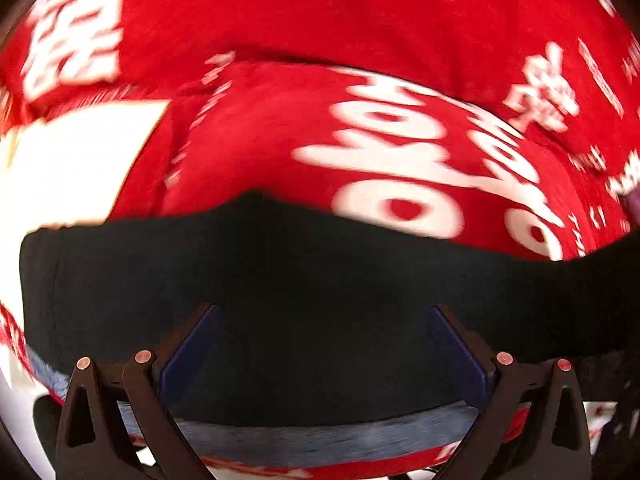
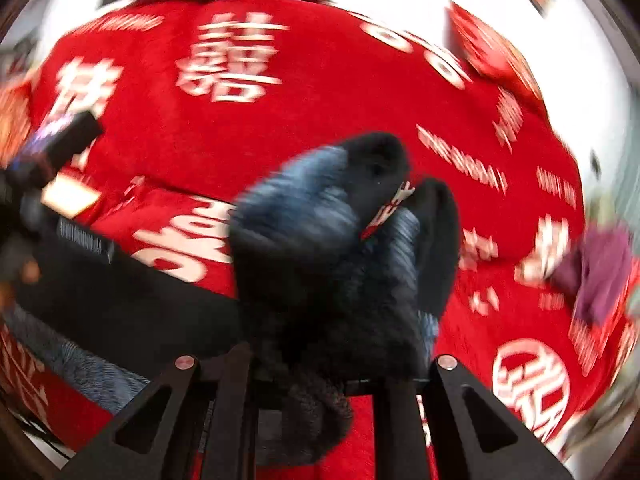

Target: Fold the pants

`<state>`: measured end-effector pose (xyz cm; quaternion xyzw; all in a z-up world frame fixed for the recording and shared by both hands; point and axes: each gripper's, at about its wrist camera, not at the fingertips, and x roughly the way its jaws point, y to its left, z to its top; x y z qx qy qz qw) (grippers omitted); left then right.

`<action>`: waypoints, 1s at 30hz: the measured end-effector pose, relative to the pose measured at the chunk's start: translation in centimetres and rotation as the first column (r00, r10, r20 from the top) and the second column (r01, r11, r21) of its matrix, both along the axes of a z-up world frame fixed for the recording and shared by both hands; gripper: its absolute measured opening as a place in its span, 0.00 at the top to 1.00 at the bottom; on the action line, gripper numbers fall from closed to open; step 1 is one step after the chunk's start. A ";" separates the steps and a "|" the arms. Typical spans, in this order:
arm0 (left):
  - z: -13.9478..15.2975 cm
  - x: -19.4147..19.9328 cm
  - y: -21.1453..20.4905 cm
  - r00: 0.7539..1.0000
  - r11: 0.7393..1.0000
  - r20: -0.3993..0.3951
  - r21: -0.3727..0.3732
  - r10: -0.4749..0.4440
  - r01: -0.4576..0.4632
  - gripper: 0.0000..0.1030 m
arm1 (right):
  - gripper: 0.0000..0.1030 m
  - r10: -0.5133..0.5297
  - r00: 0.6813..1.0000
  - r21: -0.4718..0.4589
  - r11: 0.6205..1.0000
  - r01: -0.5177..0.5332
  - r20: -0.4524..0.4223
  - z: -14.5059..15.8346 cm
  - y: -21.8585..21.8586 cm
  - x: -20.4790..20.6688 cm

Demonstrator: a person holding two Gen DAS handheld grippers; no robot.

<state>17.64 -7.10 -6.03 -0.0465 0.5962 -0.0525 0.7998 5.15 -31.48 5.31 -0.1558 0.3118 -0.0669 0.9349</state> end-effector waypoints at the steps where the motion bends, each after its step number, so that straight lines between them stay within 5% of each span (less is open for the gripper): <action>1: -0.3 -0.7 0.7 1.000 1.000 -0.007 -0.006 0.014 -0.014 0.00 | 0.85 0.037 0.999 -0.052 0.998 -0.037 -0.004 -0.4 2.3 0.1; 4: -1.7 -2.1 4.4 0.998 0.998 -0.022 -0.023 0.058 -0.058 0.00 | 0.85 0.144 0.989 -0.170 0.975 -0.145 -0.016 -2.0 8.1 -0.1; 8: -2.9 -3.3 7.7 0.994 0.993 -0.047 -0.051 0.103 -0.105 0.00 | 0.85 0.301 0.948 -0.350 0.881 -0.318 -0.101 -6.5 15.8 -0.7; 14: -3.3 -4.2 10.5 0.992 0.988 -0.046 -0.099 0.116 -0.120 0.00 | 0.85 0.337 0.908 -0.406 0.815 -0.414 -0.248 -12.0 20.7 -0.2; 18: -3.1 -3.9 10.8 0.992 0.985 -0.046 -0.125 0.117 -0.122 0.00 | 0.85 0.322 0.917 -0.390 0.833 -0.393 -0.237 -11.3 20.9 0.3; 22: -2.3 -3.7 10.0 0.996 0.986 -0.037 -0.137 0.087 -0.091 0.00 | 0.65 0.317 0.894 -0.379 0.822 -0.426 -0.317 -12.6 21.2 0.2; 25: -1.0 -3.4 9.5 0.997 0.985 -0.019 -0.152 0.075 -0.077 0.00 | 0.19 0.349 0.896 -0.377 0.818 -0.434 -0.274 -10.6 21.8 -1.2; 30: 1.7 -3.2 8.0 0.999 0.986 0.024 -0.166 0.038 -0.033 0.00 | 0.17 0.445 0.873 -0.098 0.877 -0.470 -0.201 -4.1 19.8 -3.4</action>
